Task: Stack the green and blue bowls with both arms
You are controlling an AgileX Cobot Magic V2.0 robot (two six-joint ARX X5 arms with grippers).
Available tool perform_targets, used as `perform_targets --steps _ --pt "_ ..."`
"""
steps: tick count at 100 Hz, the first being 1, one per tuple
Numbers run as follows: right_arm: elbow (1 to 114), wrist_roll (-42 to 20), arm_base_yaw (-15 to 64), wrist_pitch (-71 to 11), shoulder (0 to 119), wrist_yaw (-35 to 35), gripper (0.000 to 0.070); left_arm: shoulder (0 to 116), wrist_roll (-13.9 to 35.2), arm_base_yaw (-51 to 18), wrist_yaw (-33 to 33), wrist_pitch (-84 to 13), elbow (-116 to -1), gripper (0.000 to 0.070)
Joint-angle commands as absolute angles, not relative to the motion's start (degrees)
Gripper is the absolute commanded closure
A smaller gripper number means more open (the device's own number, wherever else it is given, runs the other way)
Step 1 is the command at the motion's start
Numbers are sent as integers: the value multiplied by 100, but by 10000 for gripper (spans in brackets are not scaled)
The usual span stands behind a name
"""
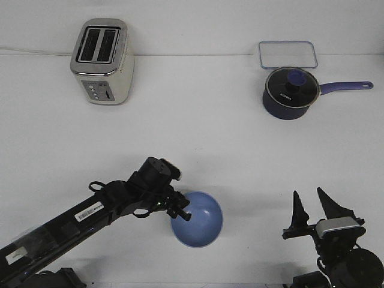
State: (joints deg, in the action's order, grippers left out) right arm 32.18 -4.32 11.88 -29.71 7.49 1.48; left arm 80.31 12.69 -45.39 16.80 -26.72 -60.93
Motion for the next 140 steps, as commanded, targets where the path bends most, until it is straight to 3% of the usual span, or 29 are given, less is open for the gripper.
perform_targets --steps 1,28,36,44,50,68,89,106,132,137,140 --pt "3245 -469 1192 -2919 773 132 291 8274 1297 -4650 1693 -2604 -6154 687" --pt "3245 -469 1192 -2919 773 130 291 8499 1313 -4711 1490 -2550 -6156 666" --pt "3245 -469 1192 -2919 773 130 291 8499 1313 -4705 1437 -2571 -6156 532" --pt "3247 -469 1192 -2919 773 130 291 8499 1313 -4700 1431 -2574 -6156 331" --pt "3245 -469 1192 -2919 773 130 291 8468 1313 -4692 1323 -2589 -6180 271" --pt "3245 -469 1192 -2919 773 132 291 7780 1201 -4390 440 -2571 -6316 269" --pt "3245 -467 1192 -2917 773 137 291 6381 628 -3514 -790 -2340 -6337 269" --pt "3245 -467 1192 -2915 773 154 291 5516 248 -2550 -1017 -2265 -6335 270" --pt "3258 -443 1192 -2880 770 200 292 4456 152 -1581 -1017 -1966 -5769 284" --pt "3264 -438 1192 -2882 762 200 313 4082 150 -1494 -1017 -1621 -5330 292" --pt "3267 -429 1192 -2882 755 200 363 3824 148 -1455 -1022 -1389 -5022 317"
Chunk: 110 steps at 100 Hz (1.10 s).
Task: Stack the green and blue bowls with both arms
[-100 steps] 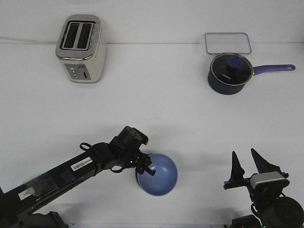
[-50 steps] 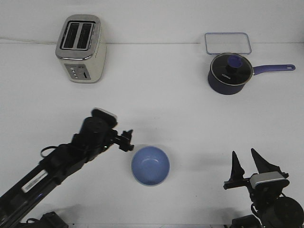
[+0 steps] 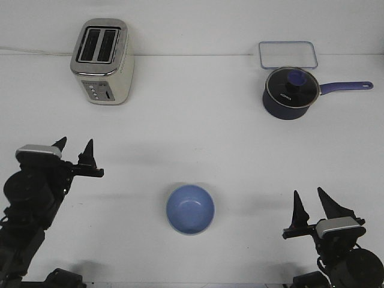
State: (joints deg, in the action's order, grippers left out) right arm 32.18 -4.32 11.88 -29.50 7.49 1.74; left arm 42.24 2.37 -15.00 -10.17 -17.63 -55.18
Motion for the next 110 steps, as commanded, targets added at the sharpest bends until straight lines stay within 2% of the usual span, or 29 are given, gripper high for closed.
perform_targets --steps 1,10,13,19,29,42,110 --pt "3267 -425 1192 -2882 755 200 374 3734 145 -1444 -1022 -1321 -4917 332" --pt "3269 -401 1192 -2882 749 193 592 2847 99 -1365 -1031 -729 -3927 493" --pt "3277 -377 1192 -2882 749 187 685 2545 86 -1345 -1033 -569 -3612 557" --pt "3291 -336 1192 -2884 749 152 700 1964 82 -1330 -1033 -346 -3061 700" --pt "3299 -294 1192 -2882 749 152 700 1201 86 -1313 -1251 -290 -2550 688" --pt "3299 -292 1192 -2877 749 187 700 768 60 -1313 -1601 -349 -2458 689" --pt "3299 -294 1192 -2875 749 156 700 716 102 -1315 -1586 -296 -2469 687"
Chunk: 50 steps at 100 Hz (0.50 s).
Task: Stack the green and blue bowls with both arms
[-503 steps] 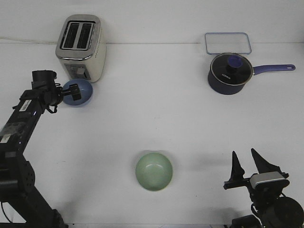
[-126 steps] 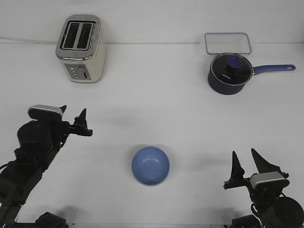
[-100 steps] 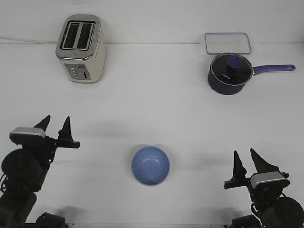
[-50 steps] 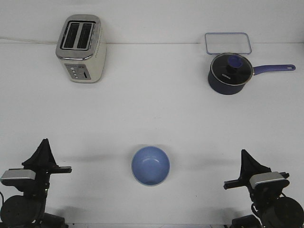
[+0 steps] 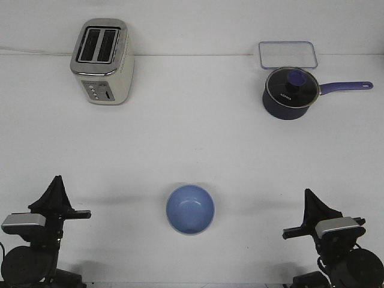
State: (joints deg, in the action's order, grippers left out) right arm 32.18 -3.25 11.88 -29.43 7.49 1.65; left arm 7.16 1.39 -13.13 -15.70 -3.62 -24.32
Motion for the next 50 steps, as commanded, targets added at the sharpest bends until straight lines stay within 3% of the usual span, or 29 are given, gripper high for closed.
perform_targets --steps 1,25,40,50 --pt "3299 -294 1192 -2873 749 158 700 716 102 -1315 -1586 -296 -2469 687" --pt "3299 -294 1192 -2873 749 156 700 681 27 -1131 -1564 -285 -2272 687" --pt "3299 -294 1192 -2873 749 156 700 231 19 -513 -331 -84 -1358 687" --pt "3299 -294 1192 -2873 749 156 700 16 99 -183 -49 384 -720 687"
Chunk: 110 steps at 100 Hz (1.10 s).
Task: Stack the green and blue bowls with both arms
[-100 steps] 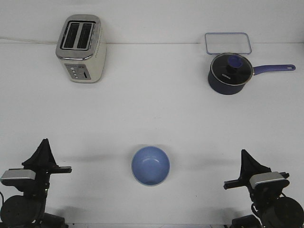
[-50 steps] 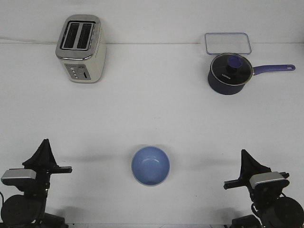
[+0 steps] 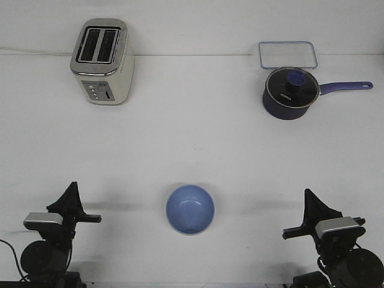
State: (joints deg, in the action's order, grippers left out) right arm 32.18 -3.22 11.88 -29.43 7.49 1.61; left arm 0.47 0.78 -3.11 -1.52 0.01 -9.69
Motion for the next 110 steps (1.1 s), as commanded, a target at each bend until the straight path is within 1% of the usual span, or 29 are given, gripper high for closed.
perform_targets --steps 1,22,35,41,110 --pt "3299 -294 1192 -2873 749 156 700 16 108 -158 -40 432 -668 687" --pt "3301 -294 1192 -2873 749 154 700 16 89 -71 5 862 -71 687" --pt "3301 -294 1192 -2873 749 156 700 16 14 -71 8 980 -78 687" --pt "3301 -294 1192 -2871 749 156 700 16 78 -71 12 1020 -78 687" --pt "3301 -294 1192 -2869 749 156 700 27 75 -71 10 1020 -80 687"
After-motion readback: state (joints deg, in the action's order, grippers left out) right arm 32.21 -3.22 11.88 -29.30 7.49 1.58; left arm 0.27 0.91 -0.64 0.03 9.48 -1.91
